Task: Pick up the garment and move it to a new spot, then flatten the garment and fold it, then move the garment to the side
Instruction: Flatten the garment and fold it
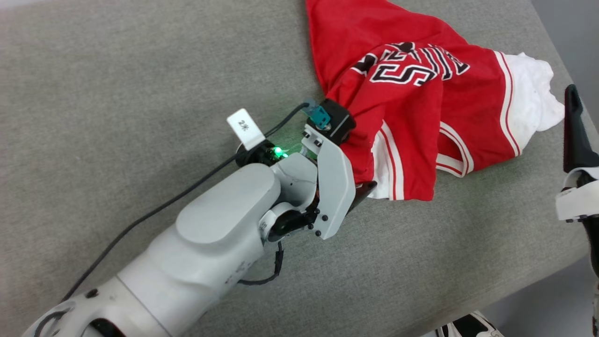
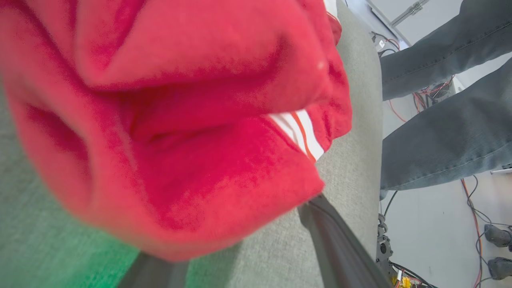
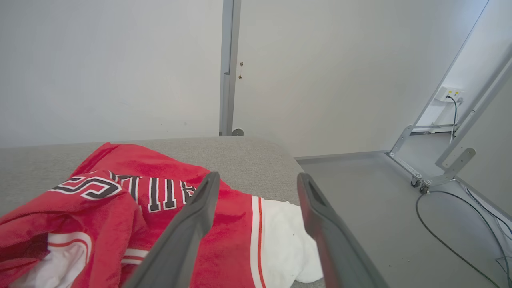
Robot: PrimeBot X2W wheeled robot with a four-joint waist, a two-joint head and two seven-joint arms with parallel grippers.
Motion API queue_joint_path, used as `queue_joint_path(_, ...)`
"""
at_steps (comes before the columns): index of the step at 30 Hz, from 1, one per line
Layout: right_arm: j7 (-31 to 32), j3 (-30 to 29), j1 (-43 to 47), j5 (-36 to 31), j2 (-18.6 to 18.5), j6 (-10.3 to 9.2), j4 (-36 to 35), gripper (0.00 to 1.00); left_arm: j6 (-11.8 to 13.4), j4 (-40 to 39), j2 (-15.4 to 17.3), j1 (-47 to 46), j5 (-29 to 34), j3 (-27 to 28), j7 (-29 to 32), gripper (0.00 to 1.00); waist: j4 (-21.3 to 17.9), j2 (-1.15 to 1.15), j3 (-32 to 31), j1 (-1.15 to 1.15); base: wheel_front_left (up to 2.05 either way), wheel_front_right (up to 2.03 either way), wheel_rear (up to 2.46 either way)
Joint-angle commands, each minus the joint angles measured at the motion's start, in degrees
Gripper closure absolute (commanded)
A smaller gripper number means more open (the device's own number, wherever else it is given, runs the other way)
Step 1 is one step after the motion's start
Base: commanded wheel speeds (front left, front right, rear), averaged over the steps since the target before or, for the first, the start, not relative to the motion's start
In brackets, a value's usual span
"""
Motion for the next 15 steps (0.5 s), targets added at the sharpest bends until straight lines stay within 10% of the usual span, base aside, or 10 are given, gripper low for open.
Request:
queue_joint_path(1,-0.13,0.54,-0.62,-0.33,0.58,-0.10,-0.33,0.00,-0.34,1.47,-0.38,-1.07,1.20,-0.57,-0.80,0.00,-0.57,0.00,0.42,0.00,0.00,0.00,0.00)
queue_joint_path(5,0.05,1.08,-0.45,-0.61,1.19,-0.10,-1.01,0.00,-1.11,4.78,0.41,-1.31,3.15,-3.00,-0.93,0.00,-1.18,0.00,0.57,0.00,0.00,0.00,0.00)
queue_joint_path(6,0.09,1.20,-0.34,-0.65,1.28,-0.10,-1.16,0.00,-1.15,5.45,0.64,-1.09,3.18,-3.35,-0.83,0.22,-1.24,0.00,0.54,0.00,0.00,0.00,0.00)
queue_joint_path(7,0.09,1.20,-0.34,-0.65,1.28,-0.10,-1.16,0.00,-1.15,5.45,0.64,-1.09,3.18,-3.35,-0.83,0.22,-1.24,0.00,0.54,0.00,0.00,0.00,0.00)
queue_joint_path(9,0.13,1.13,-0.06,-0.89,1.25,-0.10,-1.38,0.00,-1.51,6.37,1.10,-1.06,2.85,-3.81,-0.84,0.91,-1.20,0.00,0.50,0.00,0.00,0.00,0.00)
queue_joint_path(10,0.12,0.90,0.12,-0.97,1.19,-0.10,-1.53,0.00,-1.64,6.64,1.14,-1.18,2.70,-3.95,-1.11,1.00,-1.04,0.00,0.49,0.00,0.00,0.00,0.00)
queue_joint_path(15,0.70,-0.05,0.77,-1.46,0.61,-0.10,-3.04,0.00,-1.98,6.81,2.17,-2.68,1.69,-4.46,-2.20,1.00,1.10,0.00,0.21,0.00,0.00,0.00,0.00)
